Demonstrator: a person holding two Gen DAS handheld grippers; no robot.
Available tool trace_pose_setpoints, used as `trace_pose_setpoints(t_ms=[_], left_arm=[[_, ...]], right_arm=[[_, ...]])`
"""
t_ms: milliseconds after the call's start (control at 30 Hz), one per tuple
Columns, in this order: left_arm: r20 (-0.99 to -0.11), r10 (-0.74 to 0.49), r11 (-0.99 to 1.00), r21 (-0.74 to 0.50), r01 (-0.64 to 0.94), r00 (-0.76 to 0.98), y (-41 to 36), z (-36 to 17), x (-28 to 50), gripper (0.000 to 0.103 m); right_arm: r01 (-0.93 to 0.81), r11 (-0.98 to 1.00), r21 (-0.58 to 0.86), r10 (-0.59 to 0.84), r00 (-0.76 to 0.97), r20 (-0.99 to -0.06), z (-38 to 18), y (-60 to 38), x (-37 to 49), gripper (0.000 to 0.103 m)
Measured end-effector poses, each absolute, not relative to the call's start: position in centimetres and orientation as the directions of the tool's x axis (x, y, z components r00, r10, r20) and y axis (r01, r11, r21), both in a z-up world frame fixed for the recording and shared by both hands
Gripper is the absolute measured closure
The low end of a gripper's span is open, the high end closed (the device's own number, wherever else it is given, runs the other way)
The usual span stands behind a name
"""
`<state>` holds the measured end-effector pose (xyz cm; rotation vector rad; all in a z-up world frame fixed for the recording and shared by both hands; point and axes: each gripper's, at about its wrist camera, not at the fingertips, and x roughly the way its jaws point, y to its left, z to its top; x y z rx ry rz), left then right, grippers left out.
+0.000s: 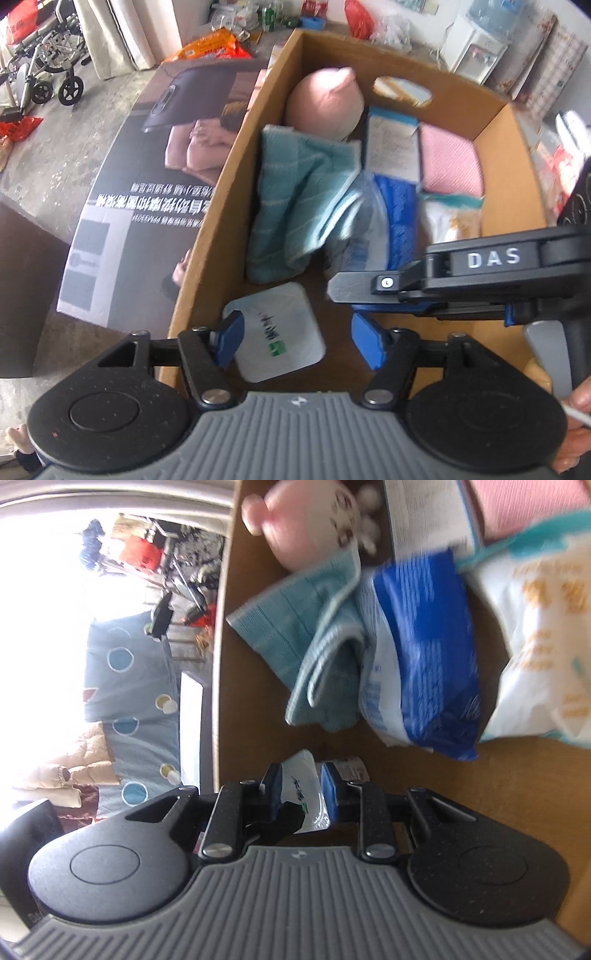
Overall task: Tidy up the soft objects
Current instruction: 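Open both tools to drop the white pouch into the box, then move both tools to the rolled orange-striped white towel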
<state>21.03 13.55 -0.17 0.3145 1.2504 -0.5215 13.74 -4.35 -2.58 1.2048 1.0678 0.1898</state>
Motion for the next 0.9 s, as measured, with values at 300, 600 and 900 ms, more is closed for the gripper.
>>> trace_pose_setpoints(t_ms=[300, 600, 900], left_arm=[[-0.921, -0.282, 0.809, -0.077, 0.583, 0.269, 8.9, 2.2, 19.2, 0.027], [-0.895, -0.374, 0.672, -0.080, 0.736, 0.244, -1.4, 3.3, 14.0, 0.027], [-0.886, -0.412, 0.515, -0.033, 0.856, 0.214, -12.7, 1.5, 8.3, 0.032]], right_arm=[[0.397, 0.366, 0.842, 0.493, 0.685, -0.537, 2.4, -13.0, 7.1, 0.073], [0.487, 0.297, 0.822, 0.288, 0.775, -0.563, 4.7, -22.4, -3.7, 0.055], [0.635, 0.118, 0.764, 0.132, 0.752, -0.646, 0.8, -31.4, -13.9, 0.048]])
